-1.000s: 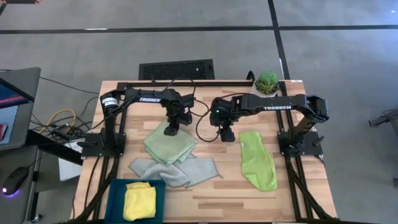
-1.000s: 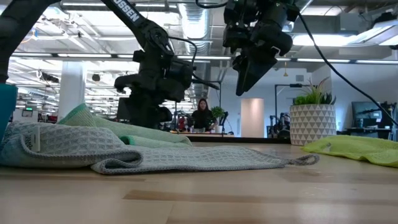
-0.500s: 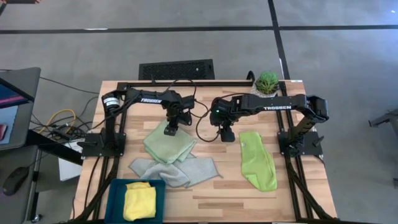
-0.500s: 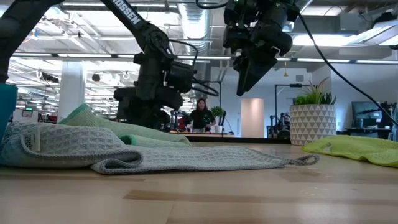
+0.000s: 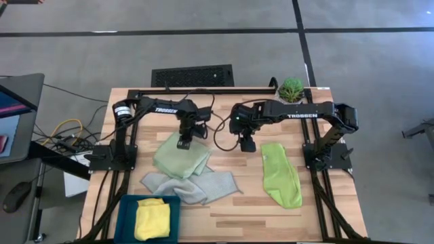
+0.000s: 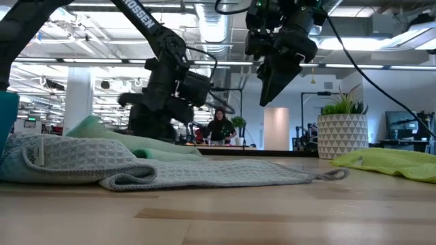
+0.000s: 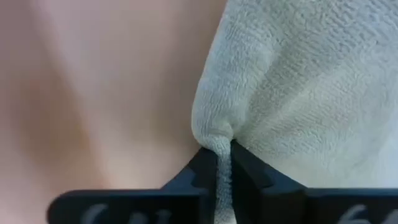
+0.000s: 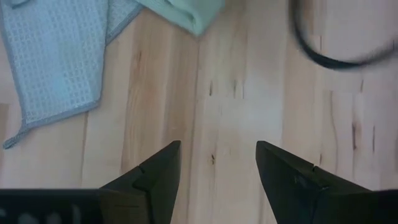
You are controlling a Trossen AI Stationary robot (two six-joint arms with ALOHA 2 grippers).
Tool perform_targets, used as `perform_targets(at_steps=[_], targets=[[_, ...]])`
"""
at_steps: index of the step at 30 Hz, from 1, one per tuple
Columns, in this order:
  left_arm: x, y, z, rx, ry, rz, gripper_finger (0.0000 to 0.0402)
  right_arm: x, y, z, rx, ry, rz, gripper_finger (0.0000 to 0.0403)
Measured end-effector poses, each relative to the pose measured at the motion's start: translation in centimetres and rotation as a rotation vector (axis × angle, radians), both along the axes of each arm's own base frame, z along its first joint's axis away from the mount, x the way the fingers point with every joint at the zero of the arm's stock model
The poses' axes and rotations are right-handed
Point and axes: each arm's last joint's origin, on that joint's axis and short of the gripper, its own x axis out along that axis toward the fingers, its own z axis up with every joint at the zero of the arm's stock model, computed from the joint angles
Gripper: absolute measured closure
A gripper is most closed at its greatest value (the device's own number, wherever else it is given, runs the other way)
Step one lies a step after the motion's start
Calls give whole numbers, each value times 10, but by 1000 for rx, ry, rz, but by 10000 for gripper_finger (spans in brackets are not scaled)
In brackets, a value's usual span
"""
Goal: Fold microfiber towels
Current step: Put the folded light green microfiber cloth into the blue bin
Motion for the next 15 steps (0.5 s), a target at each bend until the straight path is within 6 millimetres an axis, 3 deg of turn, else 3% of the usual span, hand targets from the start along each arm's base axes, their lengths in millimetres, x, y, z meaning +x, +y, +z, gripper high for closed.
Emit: perform_targets(at_steps=[9, 15], targets=[[-11, -9, 49, 36, -36, 114, 397, -3, -14, 0, -2, 0, -40, 173], [-24, -30, 83, 155, -14, 147, 398, -4, -20, 0, -4, -2, -53, 173]])
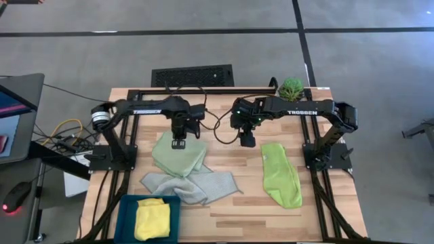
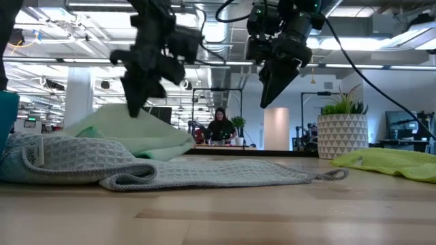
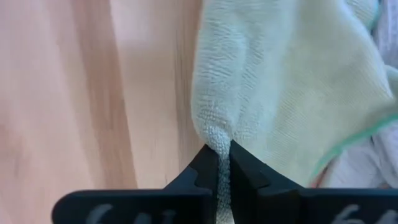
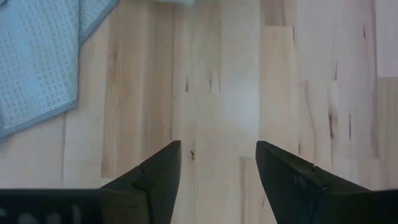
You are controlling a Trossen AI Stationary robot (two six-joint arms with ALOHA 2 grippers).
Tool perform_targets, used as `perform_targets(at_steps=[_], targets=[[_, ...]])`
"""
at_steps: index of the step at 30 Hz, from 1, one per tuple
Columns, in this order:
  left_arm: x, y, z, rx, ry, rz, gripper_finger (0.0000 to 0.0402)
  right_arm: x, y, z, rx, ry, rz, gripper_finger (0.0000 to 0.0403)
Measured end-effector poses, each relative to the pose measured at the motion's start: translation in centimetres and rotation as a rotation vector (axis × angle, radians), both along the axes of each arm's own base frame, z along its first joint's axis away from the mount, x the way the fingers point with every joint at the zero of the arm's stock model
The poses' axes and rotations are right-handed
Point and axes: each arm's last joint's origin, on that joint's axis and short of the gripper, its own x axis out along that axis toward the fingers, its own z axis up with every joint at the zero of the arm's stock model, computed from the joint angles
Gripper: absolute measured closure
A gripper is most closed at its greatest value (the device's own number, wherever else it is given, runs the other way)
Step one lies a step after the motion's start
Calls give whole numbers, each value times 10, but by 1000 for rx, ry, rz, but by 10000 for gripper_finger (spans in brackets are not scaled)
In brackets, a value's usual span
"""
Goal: Fold microfiber towels
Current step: Put the folded light green microfiber cloth into the blue bin
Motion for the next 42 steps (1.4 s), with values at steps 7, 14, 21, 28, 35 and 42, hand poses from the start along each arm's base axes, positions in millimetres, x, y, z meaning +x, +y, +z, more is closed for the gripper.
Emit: perform_targets(at_steps=[7, 14, 21, 28, 35, 42], targets=[[-12, -40, 30, 36, -10, 61, 398, -1, -4, 0, -12, -4, 12, 173], [-17, -94, 41, 50, 1, 99, 398, 0, -6, 1, -18, -20, 9, 173], [-25, -150, 40, 72, 36, 137, 398, 1, -6, 1, -27, -33, 23, 173], [-42, -202, 40, 91, 51, 179, 398, 2, -6, 1, -28, -35, 23, 173], [-62, -242, 40, 88, 47, 228, 397, 3, -7, 2, -32, -49, 23, 173], [-74, -273, 41, 20, 7, 283, 397, 4, -7, 2, -26, -58, 5, 173]])
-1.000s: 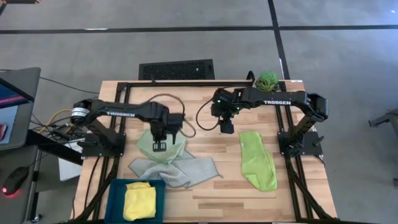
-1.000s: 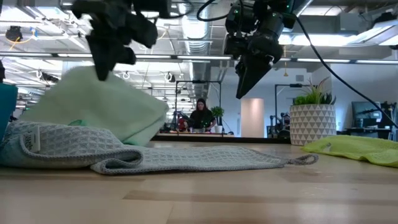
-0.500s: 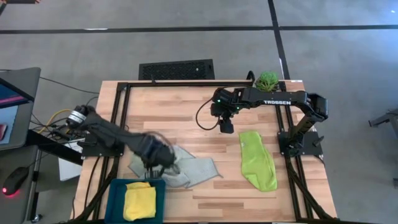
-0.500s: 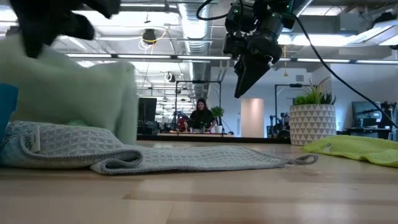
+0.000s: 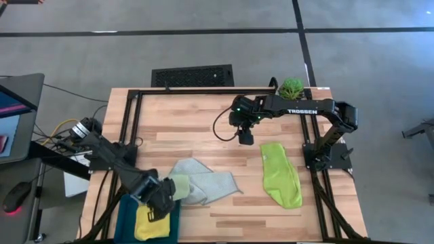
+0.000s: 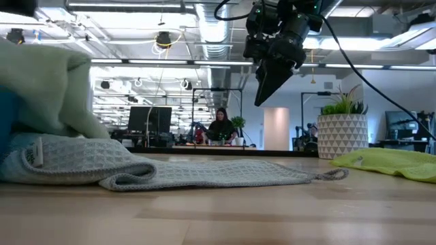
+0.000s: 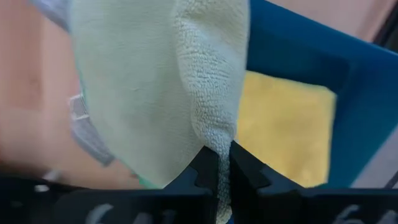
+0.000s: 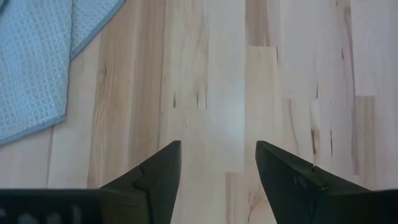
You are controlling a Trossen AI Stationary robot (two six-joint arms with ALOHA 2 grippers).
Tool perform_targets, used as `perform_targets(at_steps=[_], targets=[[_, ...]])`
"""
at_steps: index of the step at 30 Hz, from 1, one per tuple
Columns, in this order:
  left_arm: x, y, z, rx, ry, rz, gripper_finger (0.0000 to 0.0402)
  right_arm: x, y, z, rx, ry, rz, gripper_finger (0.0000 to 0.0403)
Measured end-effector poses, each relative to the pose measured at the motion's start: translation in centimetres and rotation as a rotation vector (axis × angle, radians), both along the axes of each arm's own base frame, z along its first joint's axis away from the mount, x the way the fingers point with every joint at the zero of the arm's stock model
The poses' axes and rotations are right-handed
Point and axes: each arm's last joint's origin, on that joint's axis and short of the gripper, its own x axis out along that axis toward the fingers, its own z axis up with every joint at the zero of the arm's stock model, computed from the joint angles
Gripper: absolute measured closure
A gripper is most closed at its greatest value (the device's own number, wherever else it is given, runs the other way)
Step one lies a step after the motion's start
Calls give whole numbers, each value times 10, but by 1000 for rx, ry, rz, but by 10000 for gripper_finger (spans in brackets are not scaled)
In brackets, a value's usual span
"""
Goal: Fold microfiber towels
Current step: Put the folded light green microfiber cloth into the blue bin
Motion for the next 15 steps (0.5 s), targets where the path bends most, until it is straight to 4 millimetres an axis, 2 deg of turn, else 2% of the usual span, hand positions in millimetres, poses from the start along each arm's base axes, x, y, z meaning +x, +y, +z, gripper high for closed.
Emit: perform_targets(at_steps=[7, 15], targets=[[-16, -27, 1, -49, -35, -6, 397, 0, 1, 0, 31, 2, -22, 173], [-26, -50, 3, -139, -106, -82, 397, 1, 10, 2, 229, -52, 103, 173]])
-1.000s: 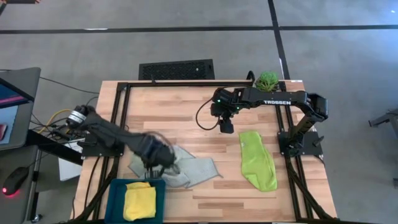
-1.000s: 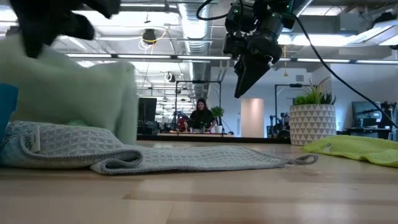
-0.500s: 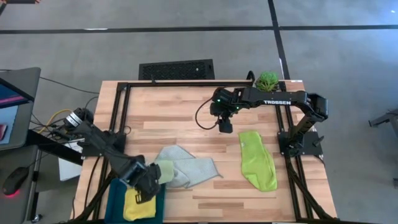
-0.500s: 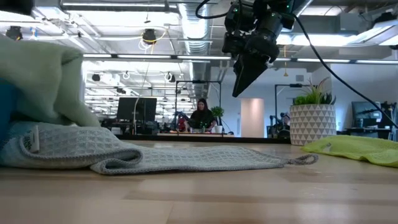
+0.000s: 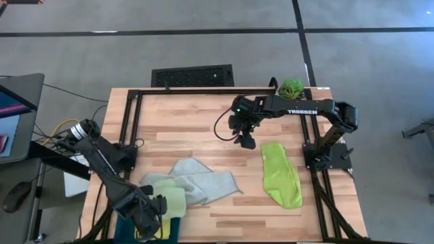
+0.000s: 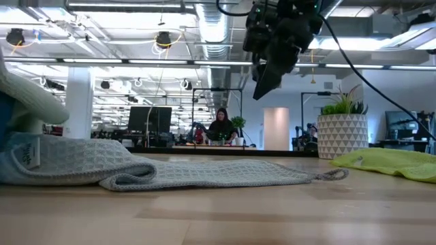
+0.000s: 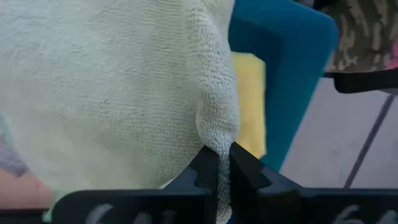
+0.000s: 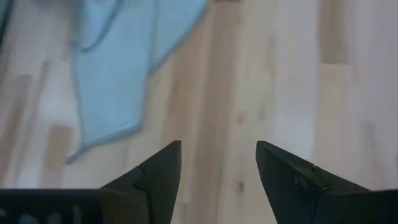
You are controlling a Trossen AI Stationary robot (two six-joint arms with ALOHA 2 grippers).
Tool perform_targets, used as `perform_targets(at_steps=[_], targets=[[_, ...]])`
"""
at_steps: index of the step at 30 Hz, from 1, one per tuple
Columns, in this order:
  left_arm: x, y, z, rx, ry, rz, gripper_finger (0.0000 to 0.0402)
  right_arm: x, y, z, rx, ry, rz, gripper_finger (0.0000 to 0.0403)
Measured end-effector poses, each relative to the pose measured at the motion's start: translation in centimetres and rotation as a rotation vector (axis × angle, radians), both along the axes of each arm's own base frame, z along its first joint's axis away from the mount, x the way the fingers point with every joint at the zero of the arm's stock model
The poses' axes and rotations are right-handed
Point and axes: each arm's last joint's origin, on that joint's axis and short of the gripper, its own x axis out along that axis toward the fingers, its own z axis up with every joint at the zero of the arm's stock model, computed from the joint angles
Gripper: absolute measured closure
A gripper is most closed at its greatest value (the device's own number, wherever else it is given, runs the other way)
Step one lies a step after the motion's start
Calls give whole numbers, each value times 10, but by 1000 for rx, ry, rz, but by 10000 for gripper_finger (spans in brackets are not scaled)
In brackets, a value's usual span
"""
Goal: Fold microfiber towels
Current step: Put the folded light green microfiber cloth into the blue bin
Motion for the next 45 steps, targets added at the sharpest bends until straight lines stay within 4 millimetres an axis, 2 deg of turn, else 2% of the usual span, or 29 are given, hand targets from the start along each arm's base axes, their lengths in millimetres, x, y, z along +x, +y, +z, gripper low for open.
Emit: perform_targets(at_steps=[6, 15, 20, 31, 45], targets=[[-2, -8, -1, -29, -46, -18, 397, 2, 11, 1, 39, -29, 95, 173], [-11, -15, -24, -48, -61, -33, 397, 5, 25, 1, 52, -29, 130, 173], [-22, -19, -33, -72, 5, -62, 397, 6, 32, 1, 61, -23, 136, 173], [-25, -25, -32, -92, -36, -84, 397, 9, 45, 2, 59, -43, 178, 173], [-29, -32, -31, -136, -28, -28, 397, 9, 61, 3, 111, -63, 272, 173]])
